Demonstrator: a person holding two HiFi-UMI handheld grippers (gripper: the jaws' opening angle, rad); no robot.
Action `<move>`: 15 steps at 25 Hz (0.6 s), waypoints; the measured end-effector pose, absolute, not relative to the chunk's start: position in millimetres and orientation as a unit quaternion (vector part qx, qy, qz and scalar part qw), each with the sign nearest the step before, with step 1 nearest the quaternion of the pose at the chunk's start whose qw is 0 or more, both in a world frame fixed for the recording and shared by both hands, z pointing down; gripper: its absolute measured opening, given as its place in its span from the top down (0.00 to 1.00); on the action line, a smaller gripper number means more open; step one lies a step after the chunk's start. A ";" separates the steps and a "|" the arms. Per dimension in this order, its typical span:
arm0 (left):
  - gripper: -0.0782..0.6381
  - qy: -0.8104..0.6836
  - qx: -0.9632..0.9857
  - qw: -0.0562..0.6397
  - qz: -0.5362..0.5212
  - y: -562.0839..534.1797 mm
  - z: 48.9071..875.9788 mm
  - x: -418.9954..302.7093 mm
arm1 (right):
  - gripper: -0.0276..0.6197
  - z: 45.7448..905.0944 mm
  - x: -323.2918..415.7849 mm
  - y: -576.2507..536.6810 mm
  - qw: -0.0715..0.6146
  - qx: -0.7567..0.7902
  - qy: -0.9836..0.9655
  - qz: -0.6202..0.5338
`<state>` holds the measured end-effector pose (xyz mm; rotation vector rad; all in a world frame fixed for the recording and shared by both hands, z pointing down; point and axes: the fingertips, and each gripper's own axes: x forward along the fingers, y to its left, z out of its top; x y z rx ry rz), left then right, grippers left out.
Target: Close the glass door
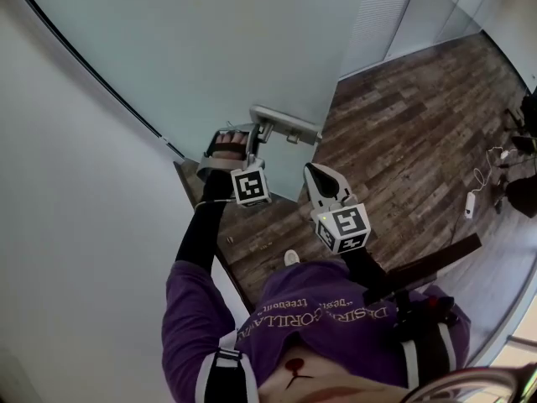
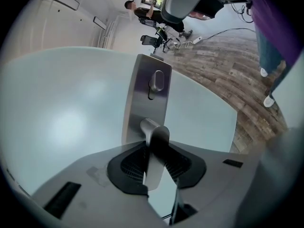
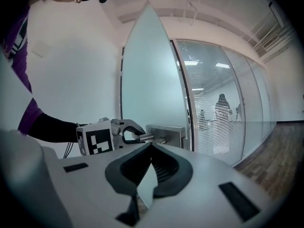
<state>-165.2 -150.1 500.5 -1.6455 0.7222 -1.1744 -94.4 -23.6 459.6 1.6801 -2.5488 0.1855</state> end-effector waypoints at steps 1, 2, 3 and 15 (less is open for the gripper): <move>0.77 0.293 -0.672 0.478 -0.484 -151.1 502.1 -166.6 | 0.97 460.8 -96.6 -24.1 0.042 0.549 -0.833 0.060; 0.77 0.290 -0.671 0.475 -0.491 -152.0 504.3 -167.9 | 0.97 461.9 -98.3 -24.4 0.042 0.549 -0.832 0.060; 0.77 0.286 -0.670 0.469 -0.499 -152.3 506.8 -168.9 | 0.97 463.1 -99.5 -24.0 0.042 0.550 -0.832 0.060; 0.77 0.248 -0.690 0.426 -0.530 -189.8 514.5 -171.7 | 0.97 466.5 -93.4 -40.4 0.053 0.573 -0.815 0.074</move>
